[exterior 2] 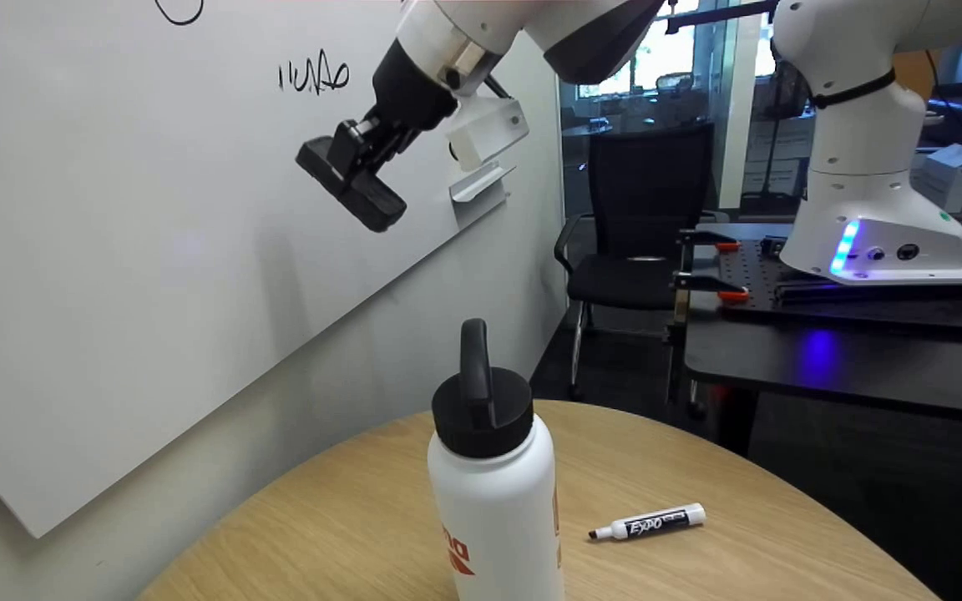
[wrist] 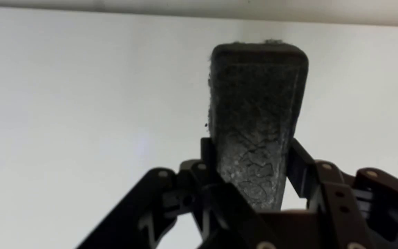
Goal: Use the duster to erase the board
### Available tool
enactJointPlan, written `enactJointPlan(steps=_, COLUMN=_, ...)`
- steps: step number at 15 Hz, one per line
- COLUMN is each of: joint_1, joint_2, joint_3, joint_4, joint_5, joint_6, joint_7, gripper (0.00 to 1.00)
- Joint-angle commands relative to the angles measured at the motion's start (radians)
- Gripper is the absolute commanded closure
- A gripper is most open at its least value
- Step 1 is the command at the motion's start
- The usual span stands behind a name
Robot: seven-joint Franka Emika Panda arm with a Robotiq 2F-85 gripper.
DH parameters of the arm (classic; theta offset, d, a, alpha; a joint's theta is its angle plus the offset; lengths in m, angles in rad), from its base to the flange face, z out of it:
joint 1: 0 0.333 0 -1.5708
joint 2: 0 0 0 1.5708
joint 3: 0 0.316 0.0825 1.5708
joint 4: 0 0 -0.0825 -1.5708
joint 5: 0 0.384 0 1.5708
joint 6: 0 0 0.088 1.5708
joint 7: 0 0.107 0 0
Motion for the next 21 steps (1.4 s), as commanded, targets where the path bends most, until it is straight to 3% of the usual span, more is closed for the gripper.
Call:
enactJointPlan(steps=1, joint_1=0.037, joint_2=0.004, joint_3=-0.027, joint_4=-0.004, joint_5=-0.007, joint_6=-0.001, joint_7=0.015, gripper=0.48)
enactJointPlan(steps=4, joint_1=0.015, joint_2=0.009, joint_3=-0.003, joint_4=-0.003, joint_5=-0.001, joint_6=-0.001, joint_7=0.013, gripper=0.48)
enactJointPlan(steps=5, joint_1=0.008, joint_2=0.01, joint_3=-0.001, joint_4=-0.003, joint_5=-0.001, joint_6=-0.001, joint_7=0.013, gripper=0.73)
enactJointPlan(steps=6, joint_1=0.047, joint_2=0.123, joint_3=-0.074, joint_4=0.031, joint_5=-0.006, joint_6=-0.009, joint_7=0.145, gripper=0.73)
enactJointPlan(steps=8, joint_1=0.038, joint_2=0.141, joint_3=-0.123, joint_4=0.026, joint_5=-0.004, joint_6=0.025, joint_7=0.225, gripper=0.73)
enactJointPlan(steps=11, joint_1=0.102, joint_2=0.215, joint_3=-0.27, joint_4=-0.013, joint_5=0.005, joint_6=0.056, joint_7=0.358, gripper=0.73)
enactJointPlan(steps=15, joint_1=0.172, joint_2=0.405, joint_3=-0.421, joint_4=-0.077, joint_5=0.092, joint_6=0.095, joint_7=0.513, gripper=0.73)
enactJointPlan(steps=16, joint_1=0.174, joint_2=0.456, joint_3=-0.441, joint_4=-0.09, joint_5=0.135, joint_6=0.104, joint_7=0.528, gripper=0.73)
enactJointPlan(steps=17, joint_1=0.144, joint_2=0.339, joint_3=-0.384, joint_4=-0.059, joint_5=0.169, joint_6=0.073, joint_7=0.382, gripper=0.48)
enactJointPlan(steps=21, joint_1=0.161, joint_2=0.457, joint_3=-0.411, joint_4=-0.079, joint_5=0.227, joint_6=0.081, joint_7=0.427, gripper=0.48)
